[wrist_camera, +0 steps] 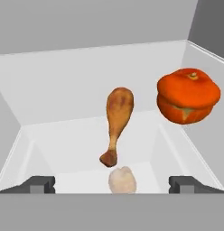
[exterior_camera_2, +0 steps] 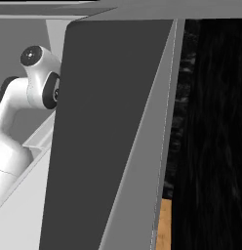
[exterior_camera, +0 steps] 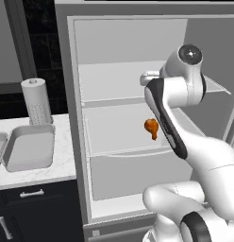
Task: Place one squash and one chicken drumstick in each tupperware on the nearby counter, to pack two identical lunches.
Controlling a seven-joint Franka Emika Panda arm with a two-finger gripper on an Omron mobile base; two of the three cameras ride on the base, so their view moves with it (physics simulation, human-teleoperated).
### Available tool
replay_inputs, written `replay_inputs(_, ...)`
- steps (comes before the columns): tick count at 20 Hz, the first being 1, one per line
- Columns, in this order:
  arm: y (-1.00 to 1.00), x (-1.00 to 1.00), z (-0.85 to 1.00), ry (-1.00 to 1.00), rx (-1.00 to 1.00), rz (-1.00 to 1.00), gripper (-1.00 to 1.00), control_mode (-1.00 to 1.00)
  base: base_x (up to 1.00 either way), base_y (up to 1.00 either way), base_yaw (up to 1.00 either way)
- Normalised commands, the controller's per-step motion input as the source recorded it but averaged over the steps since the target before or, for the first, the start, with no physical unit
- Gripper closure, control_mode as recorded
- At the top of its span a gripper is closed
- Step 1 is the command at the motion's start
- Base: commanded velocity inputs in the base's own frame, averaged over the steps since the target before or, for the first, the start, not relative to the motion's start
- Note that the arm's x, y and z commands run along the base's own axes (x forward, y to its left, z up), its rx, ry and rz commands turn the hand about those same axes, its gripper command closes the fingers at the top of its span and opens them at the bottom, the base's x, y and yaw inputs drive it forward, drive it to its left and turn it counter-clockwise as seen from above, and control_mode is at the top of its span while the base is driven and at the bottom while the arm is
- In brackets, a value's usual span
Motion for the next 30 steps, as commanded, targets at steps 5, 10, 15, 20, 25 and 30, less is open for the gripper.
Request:
replay_inputs(5, -0.03, 0.62, -0.05, 0.01, 0.0, 0.0, -1.0, -1.0, 0.0, 0.0, 0.0)
replay_inputs(10, 0.0, 0.62, -0.26, 0.0, 0.0, 0.0, -1.0, -1.0, 0.0, 0.0, 0.0)
replay_inputs(15, 0.0, 0.53, -0.26, 0.02, 0.0, 0.0, -1.0, -1.0, 0.0, 0.0, 0.0)
replay_inputs(20, 0.0, 0.4, -0.33, 0.02, 0.0, 0.0, -1.0, -1.0, 0.0, 0.0, 0.0)
replay_inputs(25, -0.07, 0.09, -0.52, 0.04, 0.0, 0.0, 1.0, -1.0, 0.0, 0.0, 0.0)
replay_inputs(30, -0.06, -0.09, -0.5, -0.01, 0.0, 0.0, 1.0, -1.0, 0.0, 0.0, 0.0)
